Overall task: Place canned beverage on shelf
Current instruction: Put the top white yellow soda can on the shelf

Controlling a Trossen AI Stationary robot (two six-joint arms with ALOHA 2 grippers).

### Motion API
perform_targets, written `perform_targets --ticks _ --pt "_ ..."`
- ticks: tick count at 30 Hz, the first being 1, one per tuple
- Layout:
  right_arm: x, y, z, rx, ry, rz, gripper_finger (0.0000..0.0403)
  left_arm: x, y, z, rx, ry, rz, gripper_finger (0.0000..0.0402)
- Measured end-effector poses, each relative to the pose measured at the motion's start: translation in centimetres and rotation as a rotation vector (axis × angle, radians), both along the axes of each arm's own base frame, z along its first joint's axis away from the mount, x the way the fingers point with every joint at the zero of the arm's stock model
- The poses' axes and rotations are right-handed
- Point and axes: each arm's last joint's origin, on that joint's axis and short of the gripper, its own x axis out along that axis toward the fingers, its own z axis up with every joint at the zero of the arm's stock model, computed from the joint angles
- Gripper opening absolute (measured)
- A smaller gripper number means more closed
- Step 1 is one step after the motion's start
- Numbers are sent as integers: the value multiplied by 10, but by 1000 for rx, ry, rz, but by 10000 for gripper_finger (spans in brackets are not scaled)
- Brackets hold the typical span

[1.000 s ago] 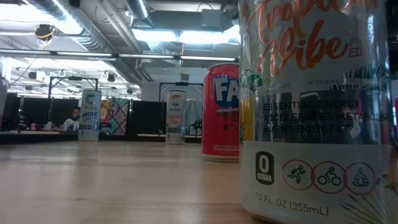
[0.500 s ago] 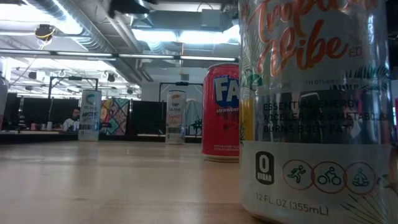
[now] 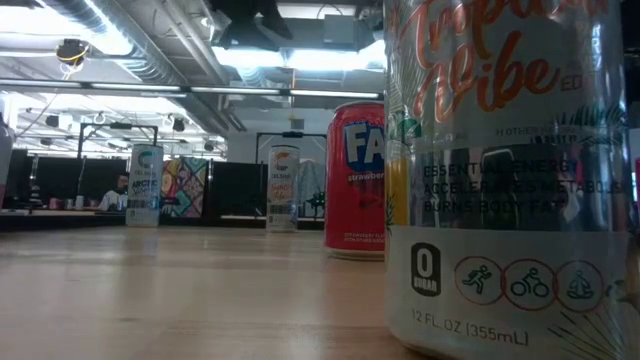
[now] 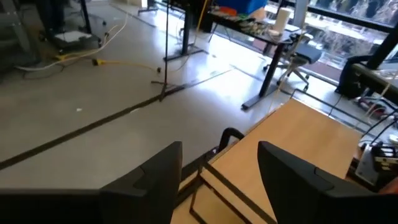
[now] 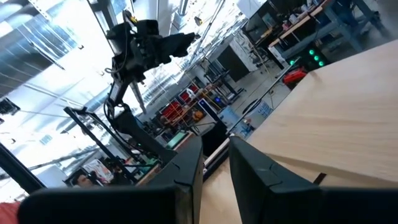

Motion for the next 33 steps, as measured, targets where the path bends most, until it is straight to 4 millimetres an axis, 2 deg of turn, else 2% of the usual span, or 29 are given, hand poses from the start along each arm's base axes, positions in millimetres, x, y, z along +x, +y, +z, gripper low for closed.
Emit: perform_targets --ticks 2,4,10,15,20,28,33 --pt "0 0 0 -18 8 -4 69 3 3 4 48 -33 3 204" --pt "0 0 0 -22 10 -4 69 4 8 2 21 -51 18 211" --pt "0 0 0 -25 10 5 69 11 33 -24 -134 -30 40 276" --pt "0 0 0 -22 8 9 69 18 34 -40 -197 51 5 313" --pt "0 1 0 -25 8 24 69 31 27 -47 -157 113 -68 320" --pt "0 1 0 -23 6 24 69 43 33 -82 -354 254 -164 321" --pt "0 1 0 -23 6 25 69 47 36 -66 -349 436 -182 321"
